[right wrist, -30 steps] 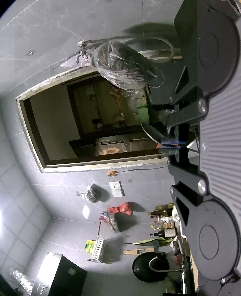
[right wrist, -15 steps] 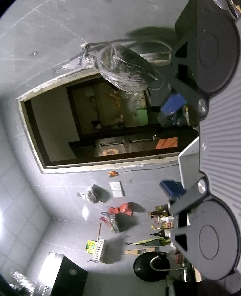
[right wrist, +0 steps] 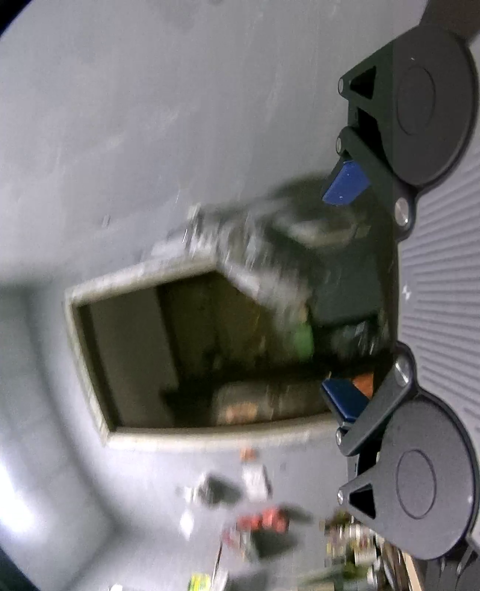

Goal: Organize utensils
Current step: 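Move the right tool back down to the utensil pile, then grasp the silver fork handle with the right tool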

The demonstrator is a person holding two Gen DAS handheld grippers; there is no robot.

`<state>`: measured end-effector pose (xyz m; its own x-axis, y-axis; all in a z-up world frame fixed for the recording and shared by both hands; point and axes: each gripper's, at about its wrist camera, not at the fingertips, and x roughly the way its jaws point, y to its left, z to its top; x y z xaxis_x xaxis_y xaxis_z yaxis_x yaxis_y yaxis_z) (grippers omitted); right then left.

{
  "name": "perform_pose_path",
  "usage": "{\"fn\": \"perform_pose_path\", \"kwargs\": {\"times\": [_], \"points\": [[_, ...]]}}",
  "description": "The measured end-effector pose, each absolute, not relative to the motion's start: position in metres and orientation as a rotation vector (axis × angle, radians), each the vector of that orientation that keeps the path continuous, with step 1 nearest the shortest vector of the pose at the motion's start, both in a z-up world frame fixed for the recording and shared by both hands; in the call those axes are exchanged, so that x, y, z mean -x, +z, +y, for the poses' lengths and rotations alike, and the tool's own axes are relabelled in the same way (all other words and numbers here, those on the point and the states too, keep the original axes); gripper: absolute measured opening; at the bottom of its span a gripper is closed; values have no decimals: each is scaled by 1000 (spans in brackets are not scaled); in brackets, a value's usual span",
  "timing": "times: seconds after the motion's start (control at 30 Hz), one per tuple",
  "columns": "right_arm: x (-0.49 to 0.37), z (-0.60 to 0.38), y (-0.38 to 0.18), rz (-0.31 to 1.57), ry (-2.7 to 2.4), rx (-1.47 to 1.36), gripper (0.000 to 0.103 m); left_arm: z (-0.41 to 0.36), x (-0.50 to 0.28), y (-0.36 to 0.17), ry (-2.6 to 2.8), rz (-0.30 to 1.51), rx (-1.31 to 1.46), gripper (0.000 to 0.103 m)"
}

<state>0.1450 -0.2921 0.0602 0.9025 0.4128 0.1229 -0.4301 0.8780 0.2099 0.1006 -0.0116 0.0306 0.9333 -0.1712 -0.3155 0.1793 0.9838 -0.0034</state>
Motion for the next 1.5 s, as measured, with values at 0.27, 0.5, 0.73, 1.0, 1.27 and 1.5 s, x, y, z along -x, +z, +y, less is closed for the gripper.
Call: {"fn": "perform_pose_path", "kwargs": {"times": [0.27, 0.5, 0.73, 1.0, 1.27, 1.5], "points": [[-166, -314, 16, 253, 186, -327, 103, -13, -102, 29, -184, 318, -35, 76], [-186, -334, -16, 427, 121, -443, 103, -11, -102, 28, -186, 318, -36, 76], [-229, -336, -4, 475, 117, -364, 103, -11, -104, 28, -187, 324, -36, 76], [-283, -326, -9, 585, 89, -244, 103, -12, -105, 28, -190, 326, -38, 76], [-320, -324, -21, 625, 10, -157, 103, -12, -105, 28, -190, 326, -38, 76], [-330, -326, -24, 633, -32, -114, 96, -11, -105, 27, -190, 325, -38, 76]]}}
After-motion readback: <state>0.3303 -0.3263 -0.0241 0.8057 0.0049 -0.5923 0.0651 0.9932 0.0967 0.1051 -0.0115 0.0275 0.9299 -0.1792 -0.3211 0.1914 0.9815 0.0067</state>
